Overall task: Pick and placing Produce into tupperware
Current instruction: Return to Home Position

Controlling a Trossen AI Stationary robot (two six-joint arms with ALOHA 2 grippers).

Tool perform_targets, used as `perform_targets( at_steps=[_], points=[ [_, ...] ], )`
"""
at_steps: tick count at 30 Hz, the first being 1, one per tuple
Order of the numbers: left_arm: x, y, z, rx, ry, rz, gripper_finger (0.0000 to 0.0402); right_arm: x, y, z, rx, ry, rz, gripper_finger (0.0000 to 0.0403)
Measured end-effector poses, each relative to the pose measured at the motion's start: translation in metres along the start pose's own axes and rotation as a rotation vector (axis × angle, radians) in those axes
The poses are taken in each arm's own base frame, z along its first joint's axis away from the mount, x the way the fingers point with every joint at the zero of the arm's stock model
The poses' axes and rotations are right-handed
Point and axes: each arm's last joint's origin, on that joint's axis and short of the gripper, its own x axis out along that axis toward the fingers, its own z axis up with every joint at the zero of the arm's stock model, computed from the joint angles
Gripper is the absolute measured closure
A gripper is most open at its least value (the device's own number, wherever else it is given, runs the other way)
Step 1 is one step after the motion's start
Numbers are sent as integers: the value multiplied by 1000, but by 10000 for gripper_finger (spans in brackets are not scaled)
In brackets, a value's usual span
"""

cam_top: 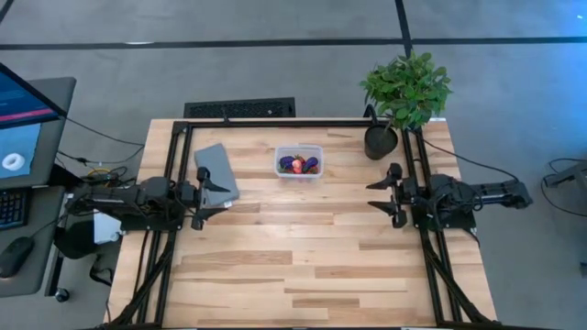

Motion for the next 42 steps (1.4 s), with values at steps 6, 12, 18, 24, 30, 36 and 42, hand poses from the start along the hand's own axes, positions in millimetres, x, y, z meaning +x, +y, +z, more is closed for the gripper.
perform_targets(
  at_steps=[6,12,18,24,30,36,42],
  points=[
    [3,0,-5,77,55,-7,152,1,1,-2,9,29,19,143],
    [5,-1,-8,75,93,-12,152,2,1,-4,14,44,22,143],
    [4,-3,4,163,-43,-108,152,2,1,-3,15,39,26,143],
    [-1,-2,11,219,-126,-80,152,2,1,0,11,3,33,143],
    [-3,-1,18,290,-184,-61,152,2,4,0,17,1,71,143],
    [-2,-1,16,273,-156,-56,152,1,7,-1,17,10,106,143],
    [-2,-1,16,253,-147,-60,152,1,9,-1,18,16,128,143]
  ],
)
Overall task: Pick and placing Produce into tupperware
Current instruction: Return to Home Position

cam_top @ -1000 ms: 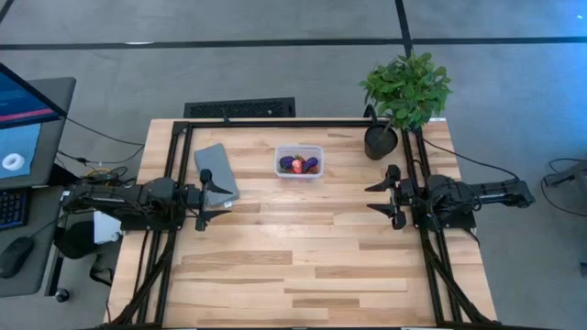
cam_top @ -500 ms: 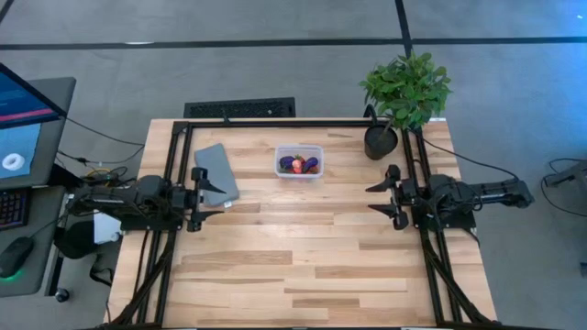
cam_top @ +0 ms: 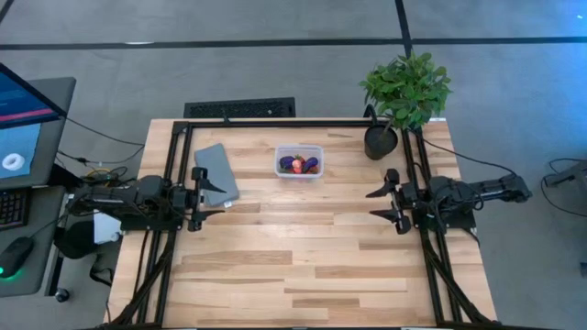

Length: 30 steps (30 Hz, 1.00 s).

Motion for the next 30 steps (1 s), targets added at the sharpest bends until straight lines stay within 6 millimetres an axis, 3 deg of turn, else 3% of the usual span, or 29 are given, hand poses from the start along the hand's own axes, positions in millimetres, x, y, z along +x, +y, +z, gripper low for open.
perform_targets(
  at_steps=[19,30],
  points=[
    [-1,-4,-10,-116,123,-30,152,0,0,0,-2,0,-2,143],
    [-1,-3,-9,-127,113,-30,152,0,0,-2,-90,19,-10,143]
  ],
)
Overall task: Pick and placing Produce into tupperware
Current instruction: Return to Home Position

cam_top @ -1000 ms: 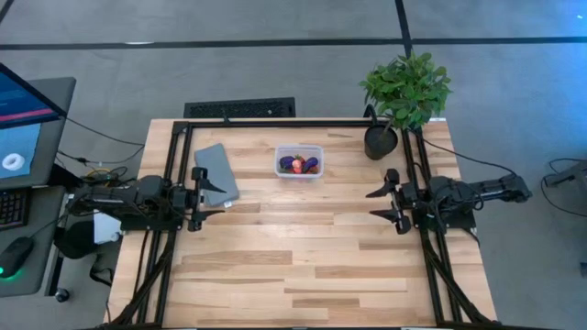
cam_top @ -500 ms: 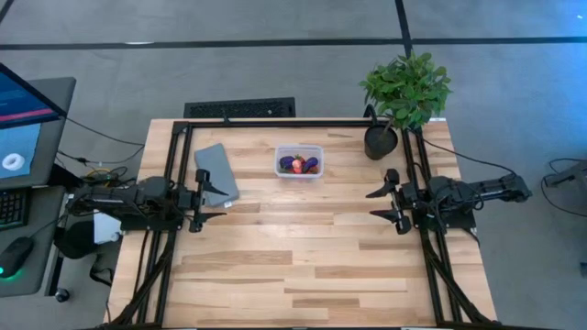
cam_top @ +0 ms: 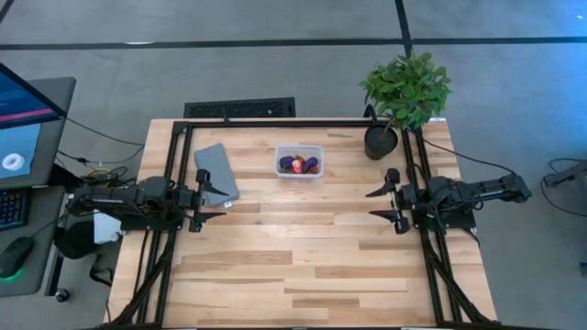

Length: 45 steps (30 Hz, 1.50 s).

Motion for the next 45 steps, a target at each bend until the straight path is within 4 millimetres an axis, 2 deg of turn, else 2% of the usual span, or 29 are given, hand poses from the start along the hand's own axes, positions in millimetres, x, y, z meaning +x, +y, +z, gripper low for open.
perform_targets(
  at_steps=[10,26,45],
  points=[
    [0,0,0,45,-3,1,152,0,-6,0,-35,-3,-58,143],
    [0,0,-1,36,11,0,152,0,-3,0,-42,-2,23,143],
    [0,0,-2,35,17,3,152,0,-3,0,-42,0,22,143]
  ],
)
